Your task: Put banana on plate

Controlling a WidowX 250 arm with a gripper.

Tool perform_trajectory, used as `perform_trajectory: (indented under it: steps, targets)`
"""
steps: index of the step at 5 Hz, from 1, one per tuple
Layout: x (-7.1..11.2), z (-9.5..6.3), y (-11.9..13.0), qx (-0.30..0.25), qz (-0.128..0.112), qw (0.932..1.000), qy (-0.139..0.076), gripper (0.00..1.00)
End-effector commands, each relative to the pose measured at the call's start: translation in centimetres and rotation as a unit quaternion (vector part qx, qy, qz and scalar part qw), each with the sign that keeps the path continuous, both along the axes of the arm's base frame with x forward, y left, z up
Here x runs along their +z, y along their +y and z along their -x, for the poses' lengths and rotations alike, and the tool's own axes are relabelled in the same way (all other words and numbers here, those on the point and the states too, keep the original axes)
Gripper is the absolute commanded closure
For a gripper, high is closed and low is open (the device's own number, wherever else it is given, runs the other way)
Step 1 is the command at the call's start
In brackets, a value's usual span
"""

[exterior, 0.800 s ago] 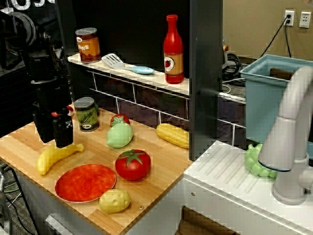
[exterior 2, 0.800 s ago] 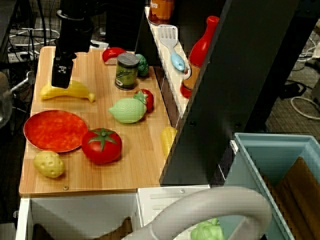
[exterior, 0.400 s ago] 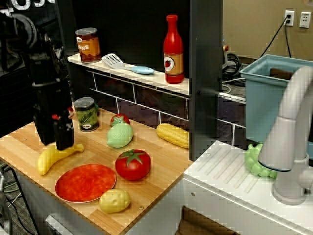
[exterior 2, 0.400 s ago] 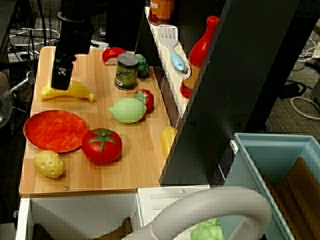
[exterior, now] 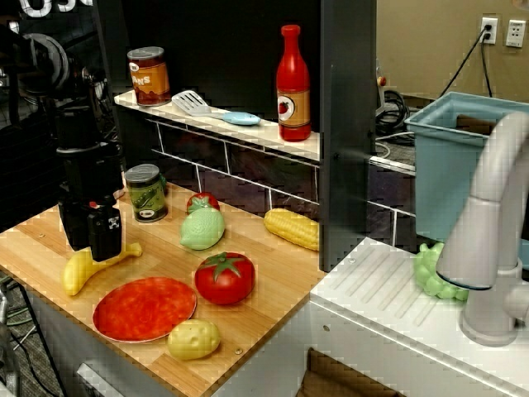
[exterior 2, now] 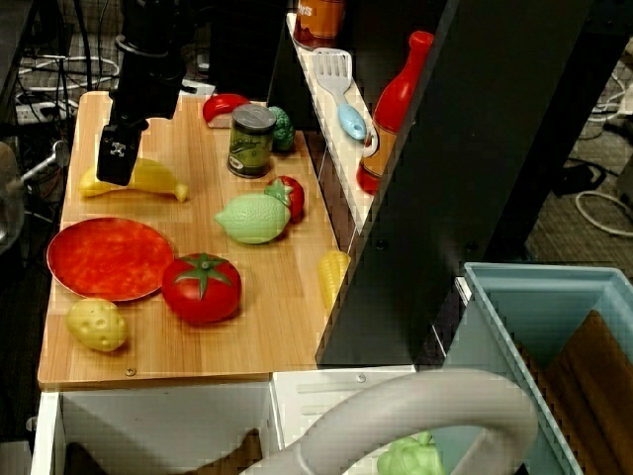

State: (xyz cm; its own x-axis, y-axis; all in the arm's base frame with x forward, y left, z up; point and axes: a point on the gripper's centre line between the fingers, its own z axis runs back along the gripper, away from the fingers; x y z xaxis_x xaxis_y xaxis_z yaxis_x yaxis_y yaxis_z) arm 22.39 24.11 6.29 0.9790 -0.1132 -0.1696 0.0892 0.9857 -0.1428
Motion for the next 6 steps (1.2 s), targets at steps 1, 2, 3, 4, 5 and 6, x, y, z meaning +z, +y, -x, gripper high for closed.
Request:
perform_trajectory:
  steps: [1,2,3,4,5,6]
  targets:
    - [4.1,-0.2,2.8,-0.013,-0.033,0.9987,-0.036,0.0]
    - [4.3,-0.5,3.7,-0.012,-0.037,0.9981,-0.049,0.0]
    - [3.2,-0.7,4.8,0.001,-0.045,0.9964,-0.072,0.0]
    - [2.2,-0.8,5.2,0.011,-0.042,0.9957,-0.081,0.0]
    - [0.7,-1.1,5.2,0.027,-0.041,0.996,-0.074,0.0]
    - [-0.2,-1.5,5.0,0.042,-0.039,0.9958,-0.071,0.0]
